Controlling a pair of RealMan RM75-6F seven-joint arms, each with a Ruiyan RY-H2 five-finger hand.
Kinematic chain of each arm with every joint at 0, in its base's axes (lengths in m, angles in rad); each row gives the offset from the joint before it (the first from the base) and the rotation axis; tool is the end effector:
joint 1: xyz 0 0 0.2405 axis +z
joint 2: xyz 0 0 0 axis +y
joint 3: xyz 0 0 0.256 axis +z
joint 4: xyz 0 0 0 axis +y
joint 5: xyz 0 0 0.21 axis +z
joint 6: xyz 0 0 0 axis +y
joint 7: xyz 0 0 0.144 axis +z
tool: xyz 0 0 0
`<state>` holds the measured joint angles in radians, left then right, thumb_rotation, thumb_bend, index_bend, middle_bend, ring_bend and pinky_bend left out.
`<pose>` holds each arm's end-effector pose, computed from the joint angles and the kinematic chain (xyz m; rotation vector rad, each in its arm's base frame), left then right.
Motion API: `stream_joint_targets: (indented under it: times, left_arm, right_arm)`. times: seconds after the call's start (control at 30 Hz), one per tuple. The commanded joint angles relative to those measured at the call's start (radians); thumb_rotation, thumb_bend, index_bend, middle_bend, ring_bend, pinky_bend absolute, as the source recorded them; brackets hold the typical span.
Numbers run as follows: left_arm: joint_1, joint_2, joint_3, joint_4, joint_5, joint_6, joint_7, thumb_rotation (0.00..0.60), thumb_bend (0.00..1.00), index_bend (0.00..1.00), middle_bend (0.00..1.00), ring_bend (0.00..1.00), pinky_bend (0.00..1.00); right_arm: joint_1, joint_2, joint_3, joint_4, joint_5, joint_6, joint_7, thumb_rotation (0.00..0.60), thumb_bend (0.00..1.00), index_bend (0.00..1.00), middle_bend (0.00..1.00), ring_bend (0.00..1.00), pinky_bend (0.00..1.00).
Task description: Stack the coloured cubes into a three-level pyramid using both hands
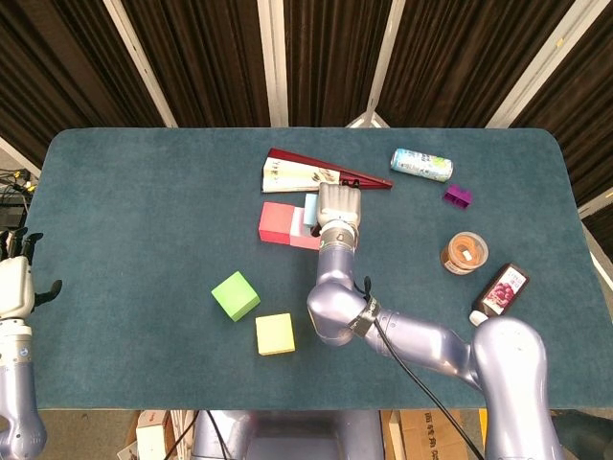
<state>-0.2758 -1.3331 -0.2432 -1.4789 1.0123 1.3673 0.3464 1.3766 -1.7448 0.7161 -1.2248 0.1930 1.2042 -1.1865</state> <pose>-0.3271 0.2711 0.1333 -1.1188 -0.8864 -0.6688 0.0271 -0.4462 -0.0070 1.4335 -1.2779 0.5581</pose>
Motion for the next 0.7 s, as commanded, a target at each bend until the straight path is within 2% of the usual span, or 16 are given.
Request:
stream_joint_targets:
  times: [0.03, 0.7]
  left_arm:
    - [0.000, 0.000, 0.000, 0.000, 0.000, -0.001, 0.000, 0.600, 0.31, 0.19, 0.07, 0.00, 0.00]
    - [0.001, 0.001, 0.001, -0.003, 0.000, 0.002, 0.004, 0.600, 0.31, 0.20, 0.07, 0.00, 0.00]
  right_arm:
    - [0.000, 0.001, 0.000, -0.006, -0.001, 0.003, 0.001, 0.600, 0.27, 0.38, 0.32, 0.13, 0.00]
    - [-0.008, -0.005, -0.006, 0.004, 0.000, -0.013, 0.002, 0.600, 0.27, 0.37, 0.32, 0.13, 0.00]
